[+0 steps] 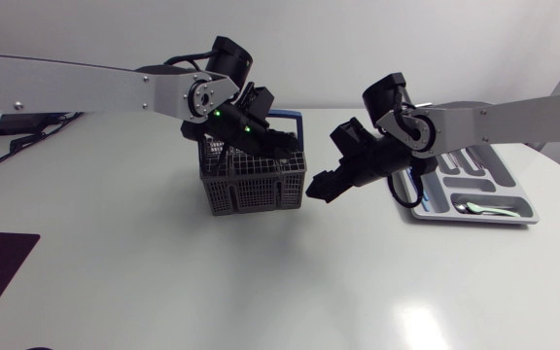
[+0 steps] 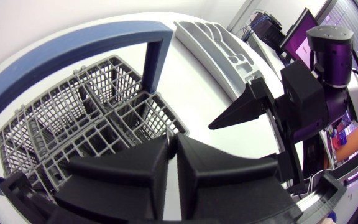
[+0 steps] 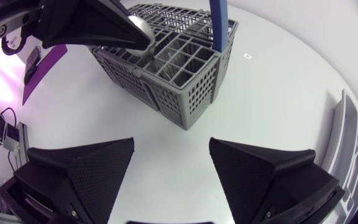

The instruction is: Unload the cutlery basket into the drawer organizer.

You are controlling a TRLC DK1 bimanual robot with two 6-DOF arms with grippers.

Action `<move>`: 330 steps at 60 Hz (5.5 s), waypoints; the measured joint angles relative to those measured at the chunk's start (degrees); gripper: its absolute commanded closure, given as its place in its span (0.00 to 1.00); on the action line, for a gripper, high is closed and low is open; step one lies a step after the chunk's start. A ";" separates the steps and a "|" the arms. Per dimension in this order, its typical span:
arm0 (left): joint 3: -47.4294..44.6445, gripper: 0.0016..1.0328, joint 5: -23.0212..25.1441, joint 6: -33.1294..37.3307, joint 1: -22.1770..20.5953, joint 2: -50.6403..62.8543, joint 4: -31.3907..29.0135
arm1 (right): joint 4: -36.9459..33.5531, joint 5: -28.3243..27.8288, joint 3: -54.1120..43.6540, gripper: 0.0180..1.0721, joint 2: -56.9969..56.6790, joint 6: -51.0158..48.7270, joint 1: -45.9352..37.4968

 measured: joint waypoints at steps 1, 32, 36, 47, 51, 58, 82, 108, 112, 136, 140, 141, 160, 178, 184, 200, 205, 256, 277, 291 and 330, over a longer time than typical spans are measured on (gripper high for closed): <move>0.00 0.96 0.00 0.00 0.00 -0.02 0.00 | 0.00 0.00 0.00 0.17 0.00 0.00 0.00; 0.00 0.96 0.20 0.02 -0.02 -1.29 -0.07 | 0.00 0.00 0.00 0.17 0.00 0.00 0.04; 0.00 0.96 0.20 0.04 -0.02 -1.33 -0.22 | 0.00 0.00 0.00 0.17 0.00 0.00 0.04; 0.00 0.96 0.17 0.46 -0.31 -3.34 -1.27 | 0.02 0.00 -0.02 0.17 0.00 0.00 0.04; 0.00 0.96 0.17 0.50 -0.52 -4.09 -1.38 | 0.00 0.00 -0.02 0.17 -0.04 0.00 0.04; 0.00 0.96 0.15 1.25 -0.83 -5.03 -1.75 | 0.02 0.00 -0.02 0.17 -0.24 0.00 0.26; -0.48 0.96 0.13 1.77 -0.83 -5.70 -3.39 | 0.09 0.00 -0.09 0.17 -0.52 0.00 0.77; -1.51 0.96 0.13 2.84 -0.83 -9.29 -3.80 | 0.42 0.00 -0.52 0.17 -0.66 0.00 0.81; -1.84 0.96 0.13 3.06 -0.83 -9.75 -3.96 | 0.44 0.00 -0.76 0.17 -0.81 0.00 0.79; -5.90 0.96 0.11 4.79 -1.49 -15.72 -4.22 | 1.70 0.00 -2.36 0.17 -2.71 -0.22 0.79; -6.47 0.96 -0.02 5.49 -1.70 -16.46 -4.28 | 2.93 0.00 -3.32 0.17 -3.78 -0.46 0.79; -6.60 0.96 -0.02 5.79 -1.75 -16.65 -4.28 | 3.13 0.00 -3.61 0.17 -4.17 -0.55 0.79; -8.70 0.96 1.68 12.04 -3.45 -17.46 -6.78 | 8.13 -0.44 -10.03 0.05 -12.44 -9.29 0.79; -8.79 0.96 10.16 17.33 -3.13 -17.46 -11.26 | 6.54 -7.13 -13.51 0.05 -16.52 -18.56 0.79; -8.79 0.96 12.57 19.80 -3.13 -17.46 -13.25 | 5.29 -10.03 -13.53 0.05 -16.63 -21.38 0.81; -8.96 0.96 18.91 25.86 -3.13 -17.46 -18.49 | 2.36 -16.06 -14.27 0.12 -17.38 -25.79 2.71; -8.98 0.96 19.93 27.30 -3.15 -17.46 -19.65 | 1.81 -17.38 -14.27 0.19 -17.38 -26.47 3.04; -8.98 0.96 24.63 33.57 -3.56 -17.46 -25.81 | -0.61 -21.31 -14.53 0.78 -19.74 -27.63 6.05; -8.98 0.96 24.81 33.68 -3.69 -17.46 -26.86 | -1.92 -22.60 -14.53 0.92 -19.74 -27.65 6.05; -8.98 0.96 24.85 33.73 -4.04 -17.46 -27.30 | -2.23 -23.37 -14.53 0.94 -19.74 -28.92 6.05; -8.04 0.33 25.70 32.81 -3.80 -17.46 -25.31 | -4.24 -23.71 -14.53 0.94 -19.02 -29.75 6.01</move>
